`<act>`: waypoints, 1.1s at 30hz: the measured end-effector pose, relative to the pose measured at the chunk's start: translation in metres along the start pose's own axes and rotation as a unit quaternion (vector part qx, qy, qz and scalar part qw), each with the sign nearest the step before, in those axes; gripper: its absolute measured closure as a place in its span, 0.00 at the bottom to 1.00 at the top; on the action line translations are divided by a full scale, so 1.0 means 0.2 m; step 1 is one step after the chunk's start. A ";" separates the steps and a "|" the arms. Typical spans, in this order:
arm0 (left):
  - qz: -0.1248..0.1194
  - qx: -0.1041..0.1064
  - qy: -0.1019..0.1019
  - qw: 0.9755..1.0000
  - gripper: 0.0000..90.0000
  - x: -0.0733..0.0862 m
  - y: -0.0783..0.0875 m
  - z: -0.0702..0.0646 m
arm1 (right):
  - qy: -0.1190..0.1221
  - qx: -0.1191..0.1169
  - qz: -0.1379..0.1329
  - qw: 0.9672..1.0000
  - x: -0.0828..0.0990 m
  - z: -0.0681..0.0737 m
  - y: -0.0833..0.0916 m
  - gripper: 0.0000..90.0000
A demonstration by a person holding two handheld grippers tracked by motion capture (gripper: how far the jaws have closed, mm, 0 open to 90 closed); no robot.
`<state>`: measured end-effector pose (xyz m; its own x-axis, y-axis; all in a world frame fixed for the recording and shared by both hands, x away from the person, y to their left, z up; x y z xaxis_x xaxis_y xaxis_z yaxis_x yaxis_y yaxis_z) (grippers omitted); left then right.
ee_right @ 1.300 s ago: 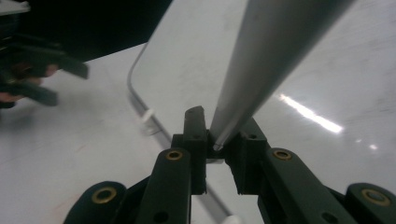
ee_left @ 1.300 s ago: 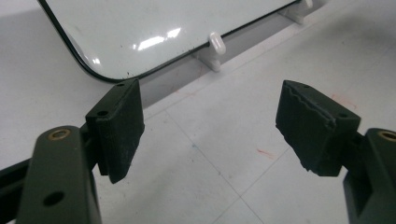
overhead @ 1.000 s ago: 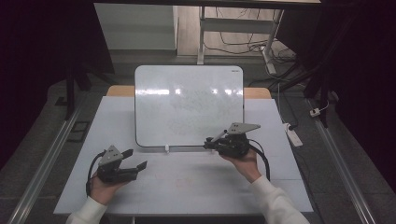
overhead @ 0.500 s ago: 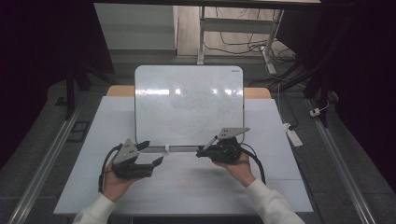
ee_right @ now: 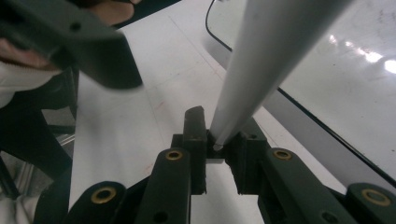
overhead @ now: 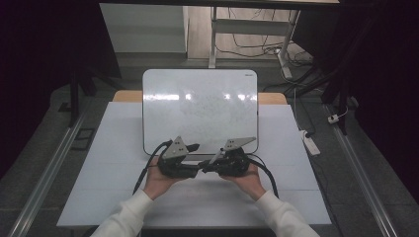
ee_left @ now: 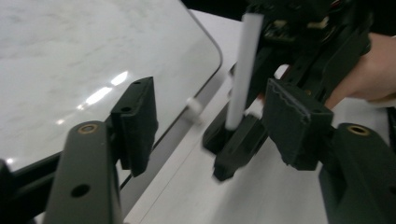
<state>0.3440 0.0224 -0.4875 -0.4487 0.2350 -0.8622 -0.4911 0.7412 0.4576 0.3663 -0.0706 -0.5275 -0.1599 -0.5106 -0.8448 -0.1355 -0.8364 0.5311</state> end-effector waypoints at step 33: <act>-0.002 0.034 -0.012 0.999 0.91 -0.05 -0.04 -0.03 | 0.009 -0.006 -0.016 1.000 -0.02 0.03 -0.02 0.83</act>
<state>0.3472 0.0107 -0.4815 -0.4286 0.2461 -0.8693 -0.4412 0.7826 0.4391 0.3608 -0.0643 -0.5259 -0.1371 -0.4865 -0.8629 -0.1280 -0.8551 0.5024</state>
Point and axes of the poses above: each handheld gripper's, and its own axes: y roughly backward along the jaws, x roughly out of its underside, z roughly to its left, the point moved 8 cm from there along -y, roughly forward along the jaws, and after that the axes turned 14 degrees about y, right-handed, at the moved point
